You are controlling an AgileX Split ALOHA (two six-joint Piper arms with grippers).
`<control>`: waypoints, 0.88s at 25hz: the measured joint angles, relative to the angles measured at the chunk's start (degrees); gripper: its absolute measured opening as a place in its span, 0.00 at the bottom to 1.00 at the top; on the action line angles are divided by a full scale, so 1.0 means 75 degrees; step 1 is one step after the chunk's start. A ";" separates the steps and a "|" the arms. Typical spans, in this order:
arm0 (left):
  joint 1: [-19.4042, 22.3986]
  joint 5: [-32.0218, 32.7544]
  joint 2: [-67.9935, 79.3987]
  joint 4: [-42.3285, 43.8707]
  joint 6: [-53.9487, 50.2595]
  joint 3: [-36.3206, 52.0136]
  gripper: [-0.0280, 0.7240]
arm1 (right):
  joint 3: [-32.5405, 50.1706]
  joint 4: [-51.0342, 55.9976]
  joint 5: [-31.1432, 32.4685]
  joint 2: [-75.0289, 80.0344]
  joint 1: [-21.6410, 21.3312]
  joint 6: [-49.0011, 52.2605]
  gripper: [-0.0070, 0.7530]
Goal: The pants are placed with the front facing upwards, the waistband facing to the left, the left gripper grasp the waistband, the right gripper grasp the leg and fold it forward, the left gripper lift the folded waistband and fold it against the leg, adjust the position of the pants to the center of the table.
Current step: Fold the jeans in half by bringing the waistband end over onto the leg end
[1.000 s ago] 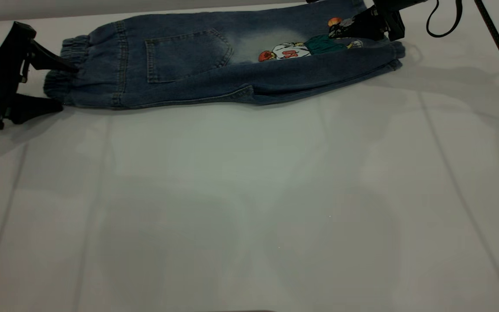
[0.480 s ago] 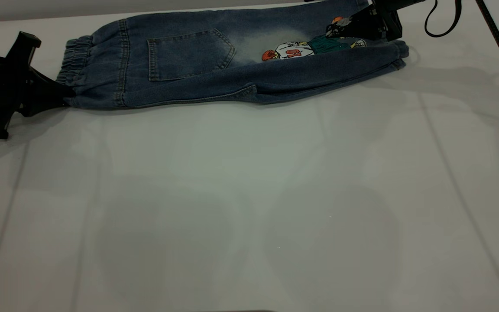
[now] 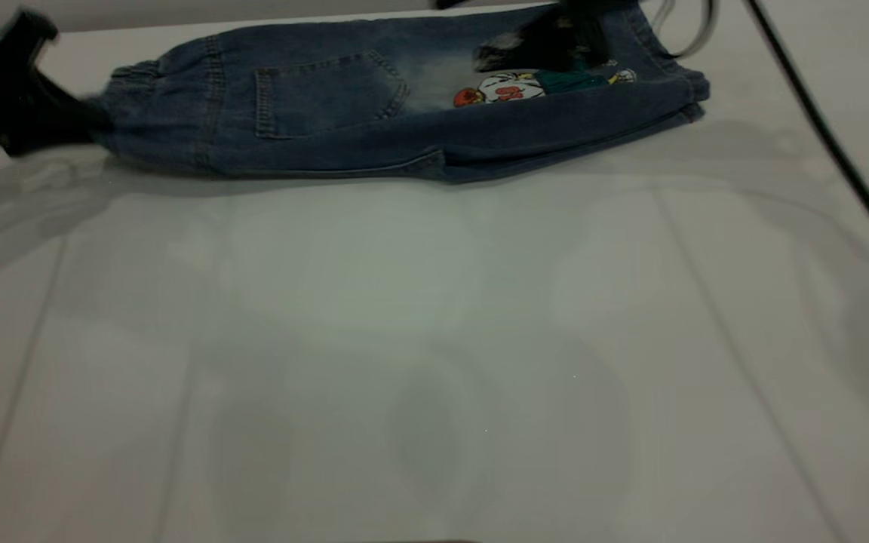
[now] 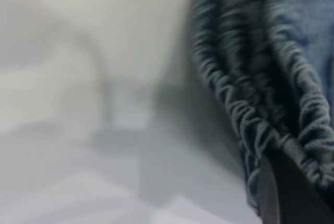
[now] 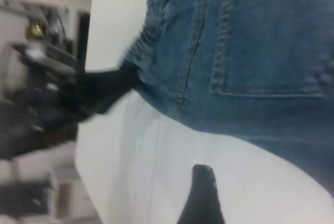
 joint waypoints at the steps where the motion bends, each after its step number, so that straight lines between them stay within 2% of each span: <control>1: -0.0009 -0.0002 -0.0266 0.0324 -0.0178 0.0000 0.12 | -0.0204 -0.0166 -0.0190 0.0000 0.0163 0.0123 0.66; 6: -0.0009 0.0214 -0.1450 0.1591 -0.0926 0.0155 0.11 | -0.0951 -0.1257 -0.1418 0.0016 0.1024 0.0744 0.66; 10: -0.0017 0.0581 -0.2374 0.2179 -0.1178 0.0342 0.11 | -0.1063 -0.1627 -0.1900 0.0242 0.1603 0.0970 0.66; 17: -0.0050 0.1113 -0.3556 0.2492 -0.1226 0.0442 0.11 | -0.1063 -0.1537 -0.2093 0.0854 0.2371 0.1047 0.66; 22: -0.0049 0.1483 -0.3926 0.2558 -0.1226 0.0442 0.11 | -0.1178 -0.1568 -0.1767 0.0865 0.2451 0.0966 0.66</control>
